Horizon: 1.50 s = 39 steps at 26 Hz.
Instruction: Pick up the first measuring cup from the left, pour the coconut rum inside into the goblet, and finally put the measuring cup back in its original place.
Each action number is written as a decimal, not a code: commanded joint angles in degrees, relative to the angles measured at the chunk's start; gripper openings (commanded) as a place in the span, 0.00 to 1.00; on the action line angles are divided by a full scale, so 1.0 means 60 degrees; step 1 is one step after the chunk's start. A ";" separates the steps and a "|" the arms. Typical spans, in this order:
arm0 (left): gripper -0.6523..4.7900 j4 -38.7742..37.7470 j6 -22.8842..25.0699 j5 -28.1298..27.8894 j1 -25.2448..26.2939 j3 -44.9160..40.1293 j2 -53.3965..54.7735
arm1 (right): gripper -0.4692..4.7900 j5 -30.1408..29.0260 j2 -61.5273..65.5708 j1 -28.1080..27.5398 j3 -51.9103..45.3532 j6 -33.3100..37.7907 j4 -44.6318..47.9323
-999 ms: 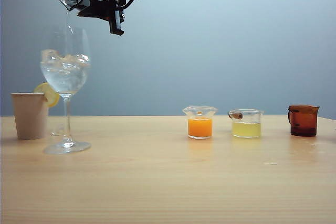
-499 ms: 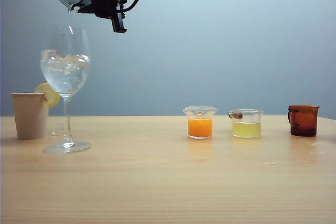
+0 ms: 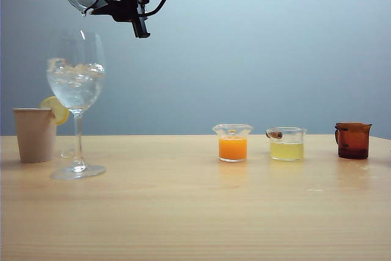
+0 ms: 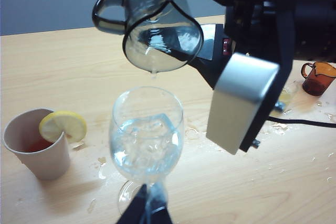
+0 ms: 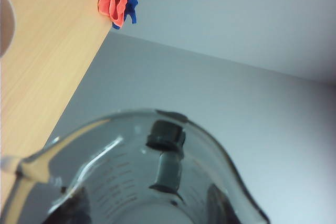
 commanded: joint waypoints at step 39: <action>0.11 0.0095 0.0044 0.0033 0.0015 0.0026 -0.0018 | 0.47 0.4506 -0.0084 -0.0393 -0.1821 1.7868 0.0678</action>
